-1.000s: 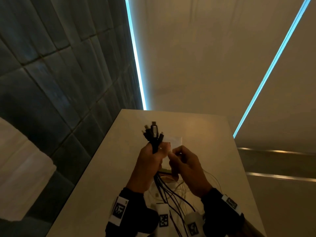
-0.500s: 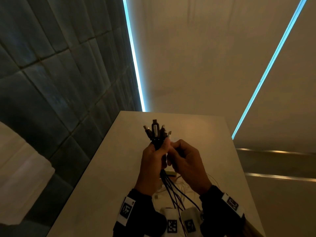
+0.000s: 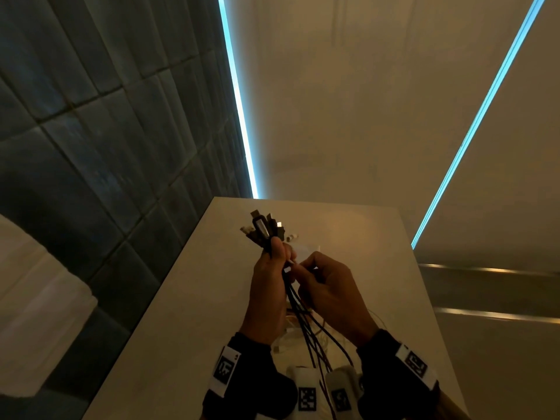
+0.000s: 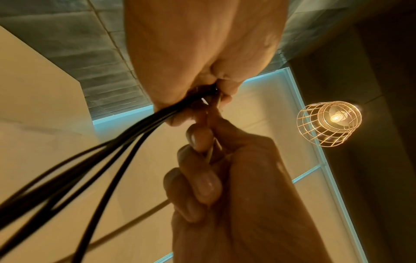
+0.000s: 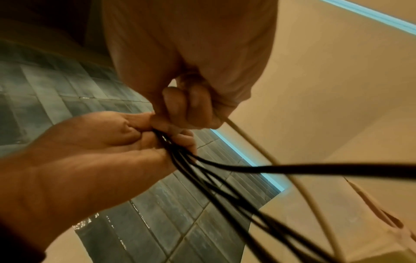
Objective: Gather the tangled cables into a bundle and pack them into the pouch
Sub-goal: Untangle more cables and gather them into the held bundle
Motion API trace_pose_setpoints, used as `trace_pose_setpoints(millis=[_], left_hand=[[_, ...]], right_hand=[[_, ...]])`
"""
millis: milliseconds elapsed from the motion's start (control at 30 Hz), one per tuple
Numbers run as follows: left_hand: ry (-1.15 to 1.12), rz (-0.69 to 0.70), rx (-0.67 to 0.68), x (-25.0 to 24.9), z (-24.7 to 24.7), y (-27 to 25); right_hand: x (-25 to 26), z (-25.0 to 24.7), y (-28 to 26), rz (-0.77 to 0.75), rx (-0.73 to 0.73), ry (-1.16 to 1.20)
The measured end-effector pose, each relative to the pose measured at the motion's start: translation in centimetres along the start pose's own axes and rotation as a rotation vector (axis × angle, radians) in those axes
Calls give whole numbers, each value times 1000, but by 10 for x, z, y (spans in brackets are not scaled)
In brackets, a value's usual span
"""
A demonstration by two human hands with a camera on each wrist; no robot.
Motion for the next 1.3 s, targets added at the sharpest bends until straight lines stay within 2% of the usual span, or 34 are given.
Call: trace_pose_setpoints(millis=[100, 233, 333, 433, 500, 600, 800, 967, 1033, 1133, 1200, 1300], left_hand=[[-115, -88, 101, 8, 13, -2], [-62, 9, 153, 0, 16, -2], [-58, 48, 95, -5, 16, -3], [-199, 21, -10, -11, 5, 1], [-242, 33, -54, -18, -9, 8], [-175, 48, -82, -24, -26, 15], [-97, 41, -83, -25, -37, 14], [-99, 11, -138, -26, -55, 16], [-51, -43, -141, -19, -57, 15], [42, -128, -134, -10, -54, 13], [62, -178, -118, -7, -47, 11], [-14, -246, -48, -3, -32, 5]], right_hand=[[2, 1, -2, 5, 6, 23], [5, 1, -1, 10, 8, 75], [2, 7, -4, 47, 89, 126], [-7, 12, -10, 84, 225, 205], [-23, 7, -13, 60, 260, 93], [-60, 1, -16, 49, 248, -91], [-109, 5, -16, 25, 212, -272], [-170, -15, -26, 218, 194, -512], [-157, -22, -20, 277, 74, -458], [-93, -25, -4, 220, -75, -97], [-39, -18, 2, 95, -42, 117], [10, 3, -4, 4, 121, 224]])
Point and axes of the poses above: each hand's wrist, its own y-axis towards the middle knuckle, its own z-axis out of the palm, x = y × z, the point moved 8 cm from there along y, towards the middle knuckle, and after that the axes turned 5 degrees about -x, right-handed, at the moved point
